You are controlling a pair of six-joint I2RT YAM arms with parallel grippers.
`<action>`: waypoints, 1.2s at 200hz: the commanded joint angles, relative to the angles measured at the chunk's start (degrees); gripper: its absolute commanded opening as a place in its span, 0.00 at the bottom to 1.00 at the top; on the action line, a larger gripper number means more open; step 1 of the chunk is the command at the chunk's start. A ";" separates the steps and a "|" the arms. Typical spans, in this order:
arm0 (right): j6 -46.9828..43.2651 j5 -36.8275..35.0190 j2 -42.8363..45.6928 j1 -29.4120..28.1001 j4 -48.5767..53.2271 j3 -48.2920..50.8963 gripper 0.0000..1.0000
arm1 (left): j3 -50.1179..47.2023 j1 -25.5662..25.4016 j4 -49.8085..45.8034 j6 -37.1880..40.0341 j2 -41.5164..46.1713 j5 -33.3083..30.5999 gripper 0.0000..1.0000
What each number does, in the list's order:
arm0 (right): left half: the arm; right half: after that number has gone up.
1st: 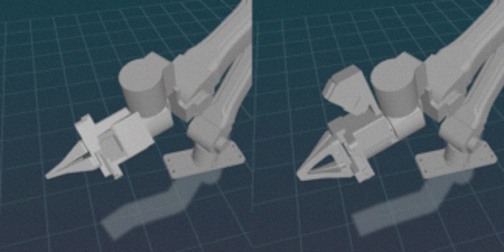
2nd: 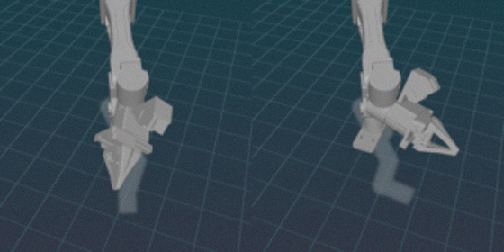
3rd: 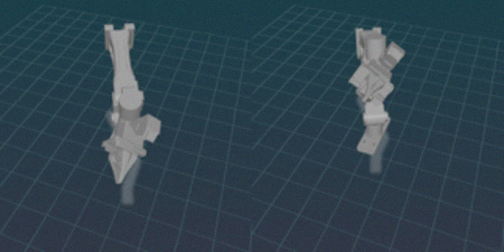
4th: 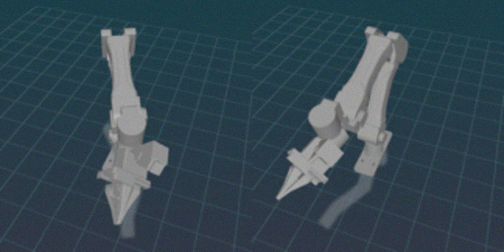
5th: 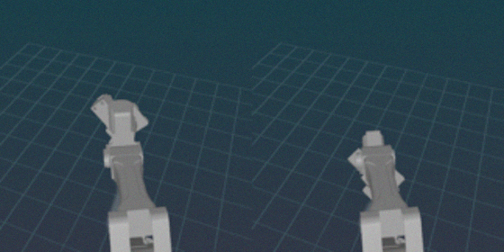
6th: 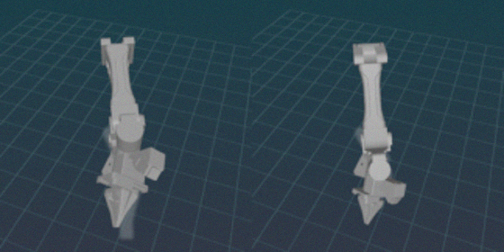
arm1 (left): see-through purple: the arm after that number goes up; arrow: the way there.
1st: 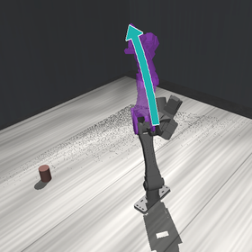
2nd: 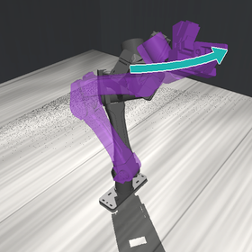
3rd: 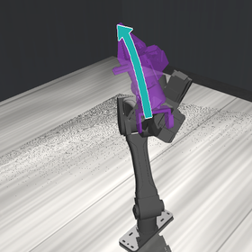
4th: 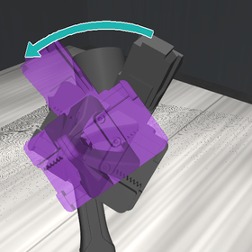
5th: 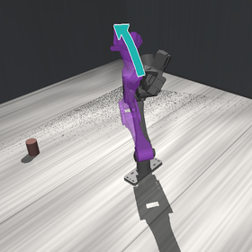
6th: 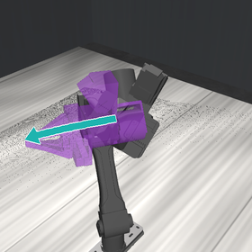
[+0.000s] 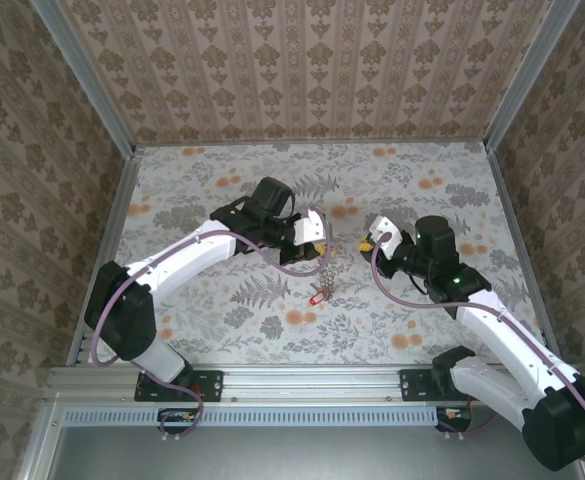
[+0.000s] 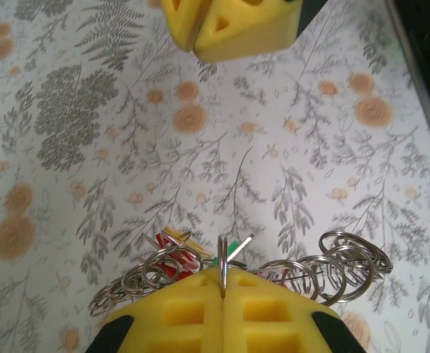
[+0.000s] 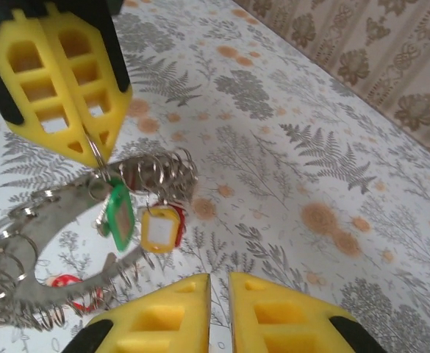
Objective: Put the keys on the keyring
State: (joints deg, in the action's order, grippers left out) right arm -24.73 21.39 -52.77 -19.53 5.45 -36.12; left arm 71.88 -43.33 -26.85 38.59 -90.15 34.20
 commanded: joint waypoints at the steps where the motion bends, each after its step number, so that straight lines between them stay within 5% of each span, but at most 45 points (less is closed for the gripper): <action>1: 3.35 -4.99 1.43 0.40 -3.87 1.86 0.16 | 5.04 -0.87 -7.55 5.70 -0.80 -4.72 0.00; 140: 30.45 -24.05 6.51 8.86 -3.22 9.03 0.26 | 27.91 -12.30 -11.49 -0.52 -29.99 -9.30 0.00; 195: 38.78 -28.57 7.42 11.96 0.66 10.17 0.32 | 27.14 -12.38 -6.05 -6.41 -31.85 -3.49 0.14; 240: 33.90 -34.46 9.59 12.23 -7.02 13.42 0.51 | 12.13 -7.42 15.14 -18.64 -20.32 7.43 0.29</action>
State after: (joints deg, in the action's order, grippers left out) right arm 10.70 -7.38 -45.23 -7.64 3.77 -24.95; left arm 90.43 -54.33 -24.21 28.69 -118.80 33.52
